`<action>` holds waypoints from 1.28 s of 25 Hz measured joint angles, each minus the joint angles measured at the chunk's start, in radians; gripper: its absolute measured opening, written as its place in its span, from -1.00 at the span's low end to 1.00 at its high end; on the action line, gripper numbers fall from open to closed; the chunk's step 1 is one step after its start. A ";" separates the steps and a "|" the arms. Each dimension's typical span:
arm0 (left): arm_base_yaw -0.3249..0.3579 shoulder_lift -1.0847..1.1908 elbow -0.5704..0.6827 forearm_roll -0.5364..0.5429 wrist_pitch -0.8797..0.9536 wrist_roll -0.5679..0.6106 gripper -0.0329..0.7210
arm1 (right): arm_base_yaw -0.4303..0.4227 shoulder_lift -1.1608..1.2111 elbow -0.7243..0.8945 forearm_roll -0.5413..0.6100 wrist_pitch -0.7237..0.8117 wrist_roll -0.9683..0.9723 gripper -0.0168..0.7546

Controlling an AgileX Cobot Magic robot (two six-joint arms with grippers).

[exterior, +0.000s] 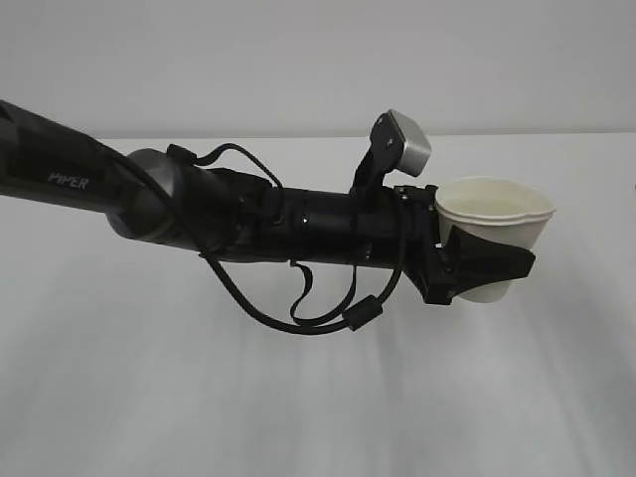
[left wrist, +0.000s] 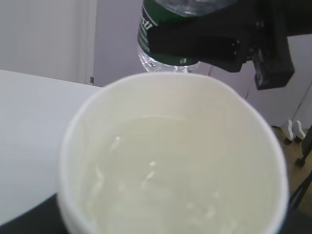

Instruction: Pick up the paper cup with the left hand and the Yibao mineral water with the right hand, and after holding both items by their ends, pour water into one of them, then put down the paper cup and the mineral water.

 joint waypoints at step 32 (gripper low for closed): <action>0.112 -0.008 0.000 0.002 0.015 0.000 0.32 | 0.000 0.000 0.000 0.000 -0.002 0.000 0.20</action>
